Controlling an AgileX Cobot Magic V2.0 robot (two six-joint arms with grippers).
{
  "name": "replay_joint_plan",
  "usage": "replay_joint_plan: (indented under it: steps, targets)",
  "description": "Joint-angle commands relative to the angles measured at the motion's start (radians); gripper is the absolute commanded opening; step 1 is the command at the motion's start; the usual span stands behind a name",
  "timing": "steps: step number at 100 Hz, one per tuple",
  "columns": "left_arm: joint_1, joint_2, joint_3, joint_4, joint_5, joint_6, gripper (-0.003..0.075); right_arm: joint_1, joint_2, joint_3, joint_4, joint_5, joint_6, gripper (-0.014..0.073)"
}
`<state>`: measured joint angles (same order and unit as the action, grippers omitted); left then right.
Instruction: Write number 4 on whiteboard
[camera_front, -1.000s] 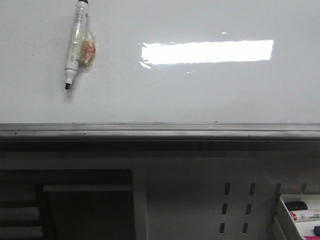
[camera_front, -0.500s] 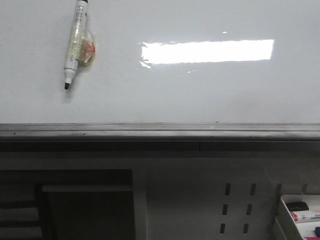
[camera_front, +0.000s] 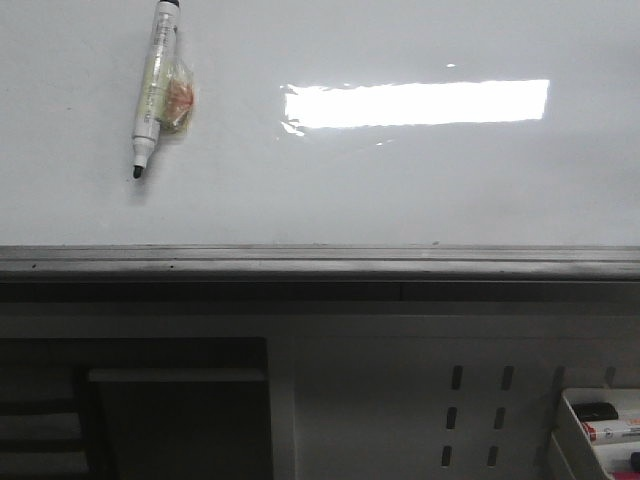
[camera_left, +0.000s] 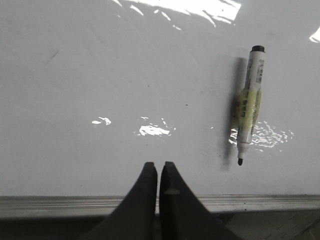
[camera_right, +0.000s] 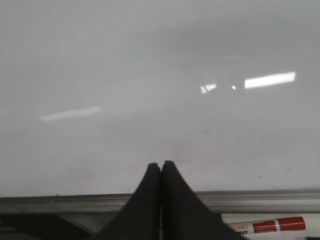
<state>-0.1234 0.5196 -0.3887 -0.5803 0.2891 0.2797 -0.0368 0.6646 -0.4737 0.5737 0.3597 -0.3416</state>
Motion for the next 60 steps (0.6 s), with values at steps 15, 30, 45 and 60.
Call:
replay_joint_plan:
  steps: [15,30,45,60]
  targets:
    - [-0.003,0.204,-0.134,-0.158,-0.050,0.165,0.0200,0.003,0.072,-0.073,0.002,-0.028,-0.032,0.0243]
    - [-0.029,0.324,-0.200,-0.398,-0.012,0.406,0.0456,0.004,0.072,-0.073,0.002,-0.031,-0.034,0.0375]
    - [-0.121,0.457,-0.265,-0.592,-0.009,0.633,0.0429,0.004,0.072,-0.073,0.002,-0.033,-0.034,0.0374]
    - [-0.184,0.583,-0.336,-0.622,-0.011,0.662,0.0399,0.004,0.072,-0.073,0.002,-0.031,-0.034,0.0374]
